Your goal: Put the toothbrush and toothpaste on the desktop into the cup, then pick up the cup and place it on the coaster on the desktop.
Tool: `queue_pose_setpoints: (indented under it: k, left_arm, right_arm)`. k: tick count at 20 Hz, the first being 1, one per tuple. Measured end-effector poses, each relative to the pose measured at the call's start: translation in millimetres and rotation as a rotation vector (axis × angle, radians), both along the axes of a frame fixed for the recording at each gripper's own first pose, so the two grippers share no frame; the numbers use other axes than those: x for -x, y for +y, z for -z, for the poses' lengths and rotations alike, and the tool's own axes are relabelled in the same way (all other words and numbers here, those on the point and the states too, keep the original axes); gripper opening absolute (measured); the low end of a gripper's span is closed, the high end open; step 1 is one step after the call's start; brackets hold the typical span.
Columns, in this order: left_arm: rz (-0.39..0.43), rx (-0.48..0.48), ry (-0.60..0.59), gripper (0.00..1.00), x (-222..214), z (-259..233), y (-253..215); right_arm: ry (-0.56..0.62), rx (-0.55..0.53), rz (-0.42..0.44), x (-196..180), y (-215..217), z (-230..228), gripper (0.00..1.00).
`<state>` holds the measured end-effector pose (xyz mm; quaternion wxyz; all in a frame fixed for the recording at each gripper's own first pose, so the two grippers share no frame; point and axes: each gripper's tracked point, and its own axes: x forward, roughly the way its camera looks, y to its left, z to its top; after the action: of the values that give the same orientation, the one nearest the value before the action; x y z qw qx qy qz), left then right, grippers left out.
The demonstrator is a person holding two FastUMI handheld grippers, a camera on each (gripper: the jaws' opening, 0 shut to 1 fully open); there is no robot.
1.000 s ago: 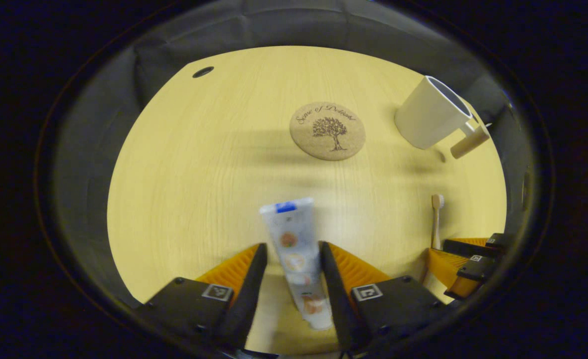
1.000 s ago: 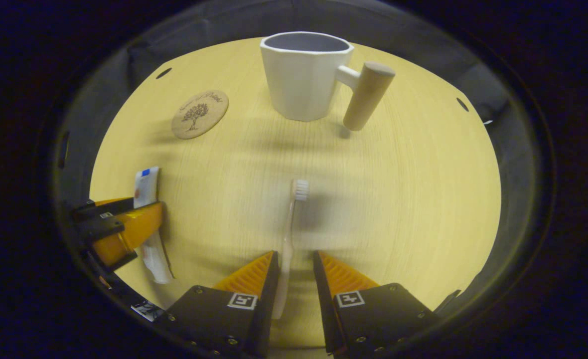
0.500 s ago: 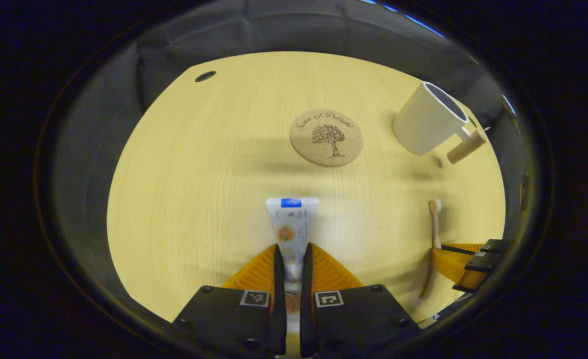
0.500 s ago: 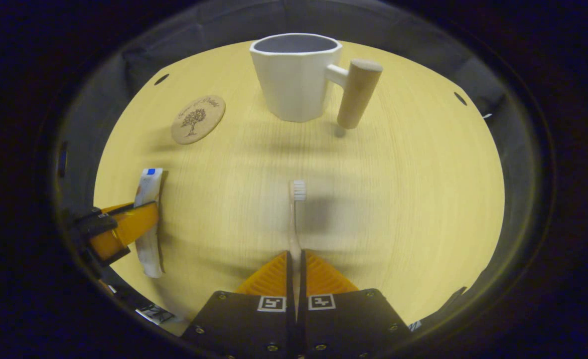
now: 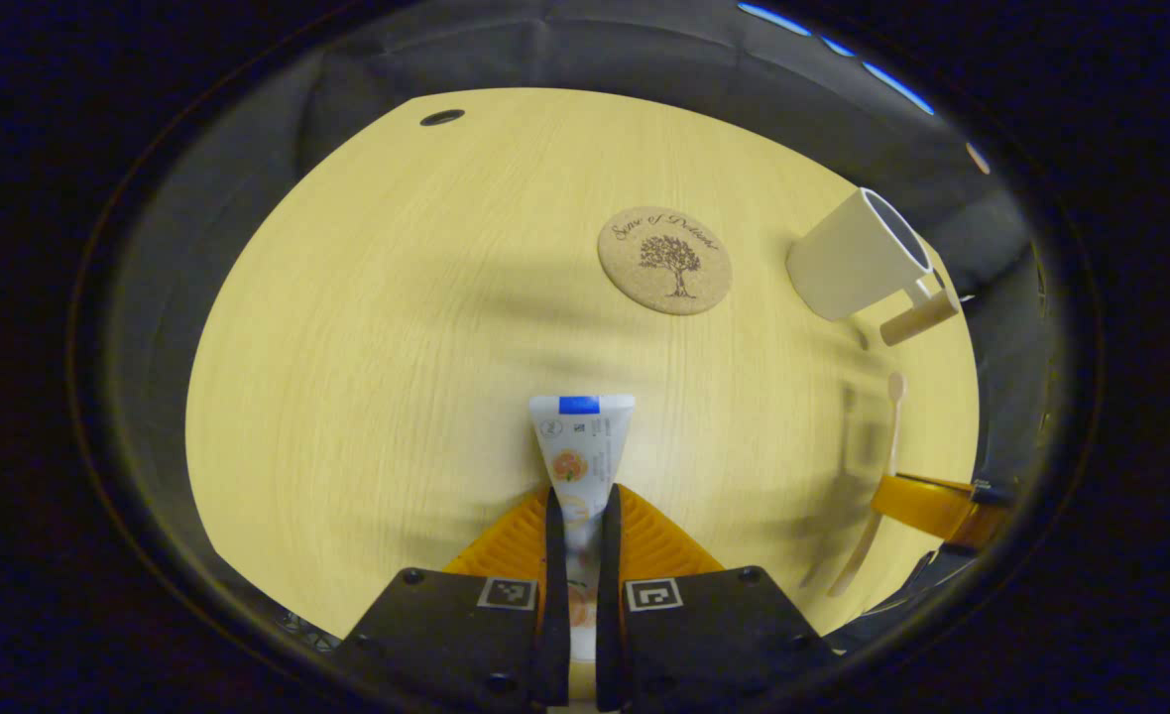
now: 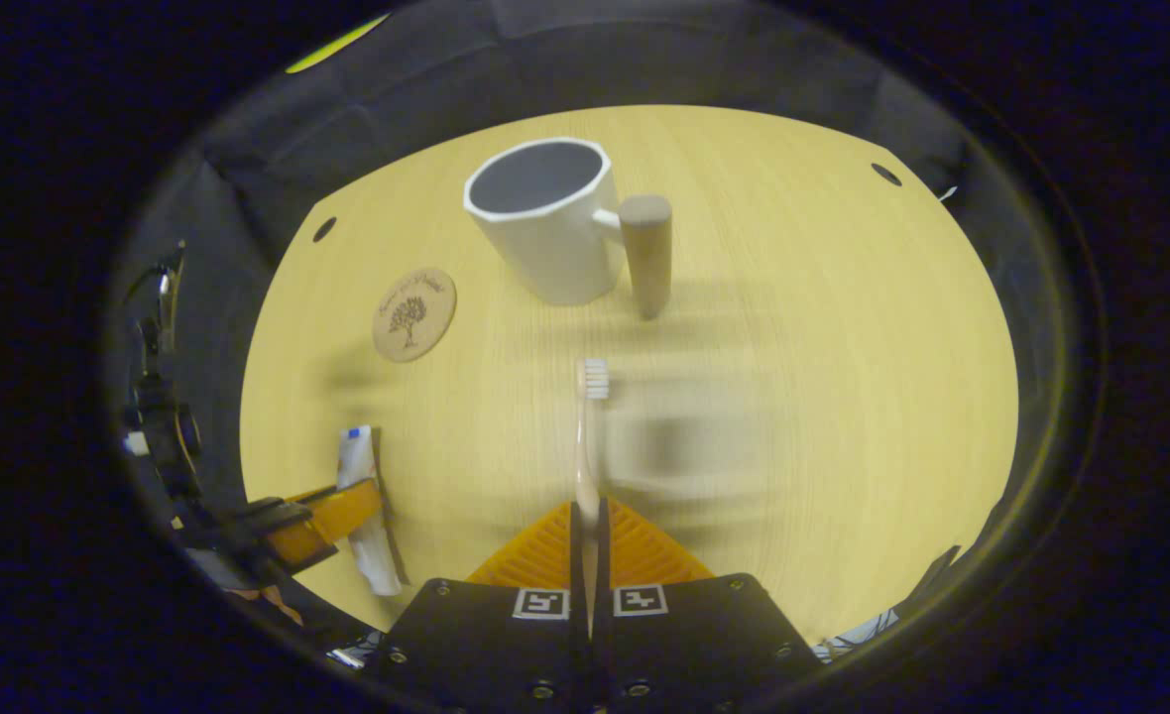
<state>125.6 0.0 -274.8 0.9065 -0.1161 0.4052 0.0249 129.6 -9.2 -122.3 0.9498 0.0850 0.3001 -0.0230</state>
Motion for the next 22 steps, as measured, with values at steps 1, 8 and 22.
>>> queue_pose_setpoints:
  k: [1,8,22]
  left_arm:
    - [-0.001,0.003,0.000,0.18,2.1,-0.5,0.2]
    - [0.010,-0.029,-0.035,0.18,14.7,-14.3,1.9]
    - [-0.117,-0.034,-0.080,0.15,82.2,-54.3,18.9]
  right_arm:
    - [-0.028,-0.005,0.002,1.0,-1.3,-13.6,0.02]
    - [-0.231,-0.047,-0.002,-6.1,-7.0,-113.0,0.01]
    - [-0.383,-0.199,0.012,-87.1,-26.9,-204.1,0.02]
